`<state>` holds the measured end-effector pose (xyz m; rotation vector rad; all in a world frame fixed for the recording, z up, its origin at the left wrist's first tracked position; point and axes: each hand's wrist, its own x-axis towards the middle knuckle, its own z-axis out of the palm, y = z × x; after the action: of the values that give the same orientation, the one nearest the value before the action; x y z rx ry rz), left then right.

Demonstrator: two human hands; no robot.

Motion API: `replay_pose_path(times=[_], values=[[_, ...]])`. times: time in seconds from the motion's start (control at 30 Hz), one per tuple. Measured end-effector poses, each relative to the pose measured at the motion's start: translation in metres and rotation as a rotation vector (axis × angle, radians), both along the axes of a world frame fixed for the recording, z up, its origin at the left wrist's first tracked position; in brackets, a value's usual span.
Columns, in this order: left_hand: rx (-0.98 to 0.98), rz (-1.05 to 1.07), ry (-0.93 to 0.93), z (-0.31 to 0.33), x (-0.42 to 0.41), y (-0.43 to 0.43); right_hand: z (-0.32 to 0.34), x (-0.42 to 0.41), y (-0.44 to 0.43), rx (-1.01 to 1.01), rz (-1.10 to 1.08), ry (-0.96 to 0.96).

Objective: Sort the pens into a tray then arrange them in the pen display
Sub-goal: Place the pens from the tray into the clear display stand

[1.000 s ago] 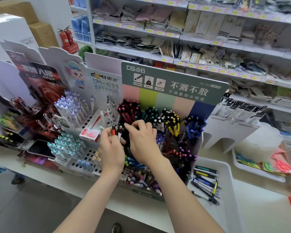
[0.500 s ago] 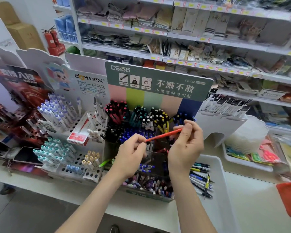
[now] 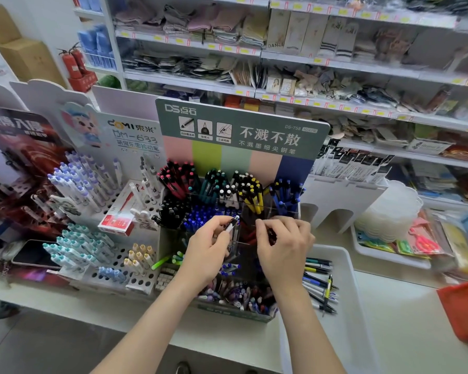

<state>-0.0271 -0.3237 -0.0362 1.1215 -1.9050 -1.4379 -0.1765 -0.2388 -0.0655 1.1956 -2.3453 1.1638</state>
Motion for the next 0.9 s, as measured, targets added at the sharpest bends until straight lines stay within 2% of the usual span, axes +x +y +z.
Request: replay_pose_path(times=[0.1, 0.17, 0.23, 0.33, 0.47, 0.57, 0.63, 0.67, 0.77, 0.83, 0.9], values=[[0.012, 0.012, -0.011, -0.002, 0.003, -0.002, 0.0, -0.006, -0.001, 0.093, 0.206, -0.054], [0.024, 0.017, -0.034, 0.0, 0.004, -0.002, -0.003, 0.0, -0.001, 0.136, 0.157, -0.045], [0.049, 0.035, -0.025, 0.002, 0.005, -0.001, -0.003, 0.005, -0.002, 0.08, 0.052, -0.052], [0.099, 0.08, 0.028, 0.005, 0.007, 0.0, 0.004, 0.014, -0.003, -0.03, 0.131, -0.074], [0.067, 0.052, 0.094, 0.006, 0.01, 0.001, 0.03, 0.029, -0.004, -0.03, 0.373, -0.424], [0.049, 0.059, 0.189, 0.011, 0.011, -0.001, 0.048, 0.025, -0.009, -0.038, 0.494, -0.593], [-0.022, 0.086, 0.211, 0.015, 0.009, -0.004, 0.059, 0.02, -0.013, -0.083, 0.532, -0.571], [-0.073, 0.101, 0.201, 0.016, 0.008, -0.006, 0.063, 0.018, -0.016, -0.168, 0.491, -0.552], [-0.215, 0.161, 0.151, 0.022, 0.003, -0.015, 0.072, 0.01, -0.025, -0.452, 0.214, -0.468], [-0.33, 0.144, 0.098, 0.023, 0.0, -0.023, 0.076, 0.003, -0.033, -0.444, 0.15, -0.319], [-0.444, 0.092, 0.018, 0.024, -0.006, -0.033, 0.079, -0.001, -0.041, -0.35, 0.238, -0.203]])
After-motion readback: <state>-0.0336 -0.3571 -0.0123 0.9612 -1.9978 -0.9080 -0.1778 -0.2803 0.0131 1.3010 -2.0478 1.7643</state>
